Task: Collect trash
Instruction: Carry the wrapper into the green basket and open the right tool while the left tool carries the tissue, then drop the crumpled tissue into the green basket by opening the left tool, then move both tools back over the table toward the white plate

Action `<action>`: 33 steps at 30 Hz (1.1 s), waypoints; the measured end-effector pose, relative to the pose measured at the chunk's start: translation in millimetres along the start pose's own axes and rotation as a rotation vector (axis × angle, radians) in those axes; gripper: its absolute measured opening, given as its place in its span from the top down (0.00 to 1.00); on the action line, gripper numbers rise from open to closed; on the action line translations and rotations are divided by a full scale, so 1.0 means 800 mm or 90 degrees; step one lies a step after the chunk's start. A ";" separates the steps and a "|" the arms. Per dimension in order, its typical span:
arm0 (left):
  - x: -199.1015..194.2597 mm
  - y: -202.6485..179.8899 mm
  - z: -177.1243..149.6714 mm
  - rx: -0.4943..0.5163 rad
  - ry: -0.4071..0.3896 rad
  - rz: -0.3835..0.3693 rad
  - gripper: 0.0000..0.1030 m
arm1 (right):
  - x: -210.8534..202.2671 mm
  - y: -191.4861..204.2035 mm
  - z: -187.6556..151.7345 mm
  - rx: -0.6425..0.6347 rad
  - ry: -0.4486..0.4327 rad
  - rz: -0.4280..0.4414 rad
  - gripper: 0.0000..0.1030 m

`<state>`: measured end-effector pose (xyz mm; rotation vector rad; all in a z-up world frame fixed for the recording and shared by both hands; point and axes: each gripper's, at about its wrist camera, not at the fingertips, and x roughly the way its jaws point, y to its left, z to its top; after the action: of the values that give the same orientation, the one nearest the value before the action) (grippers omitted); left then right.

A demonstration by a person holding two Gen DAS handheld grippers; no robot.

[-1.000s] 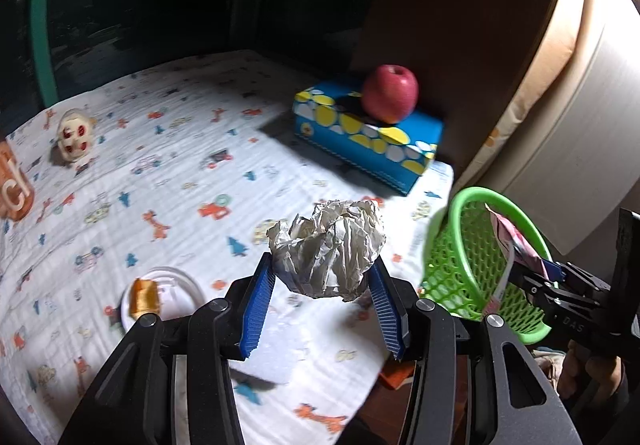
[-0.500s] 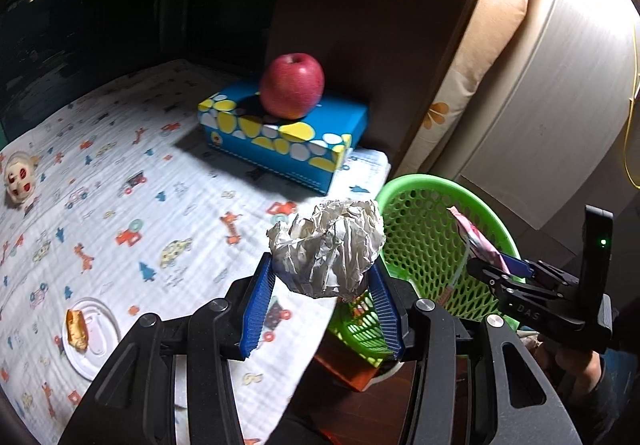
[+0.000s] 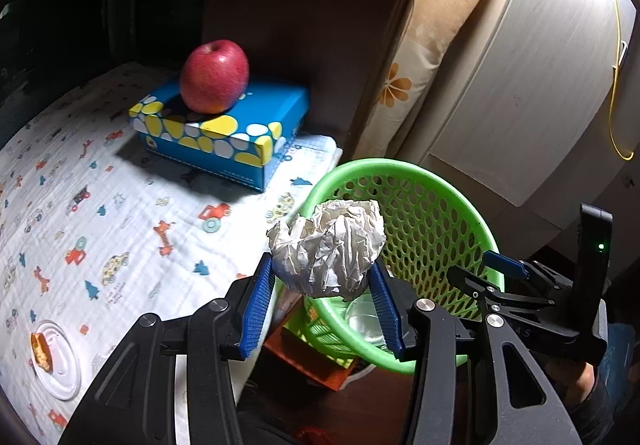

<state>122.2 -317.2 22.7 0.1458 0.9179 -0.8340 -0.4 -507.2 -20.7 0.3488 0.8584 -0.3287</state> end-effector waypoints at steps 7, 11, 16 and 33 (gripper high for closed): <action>0.025 -0.026 0.000 0.022 0.026 -0.011 0.54 | -0.025 -0.016 -0.010 0.015 -0.020 -0.002 0.21; 0.038 -0.041 0.002 0.031 0.038 -0.028 0.52 | -0.036 -0.020 -0.015 0.020 -0.030 -0.004 0.19; 0.053 -0.060 0.001 0.036 0.052 -0.056 0.44 | -0.047 -0.023 -0.022 0.019 -0.037 -0.010 0.18; 0.005 0.018 -0.036 -0.024 0.023 0.029 0.32 | -0.048 0.026 -0.032 -0.013 -0.037 0.042 0.16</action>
<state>115.0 -296.6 -1.4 0.1492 0.9606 -0.7742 -32.9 -472.5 -2.8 0.3460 0.7910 -0.2678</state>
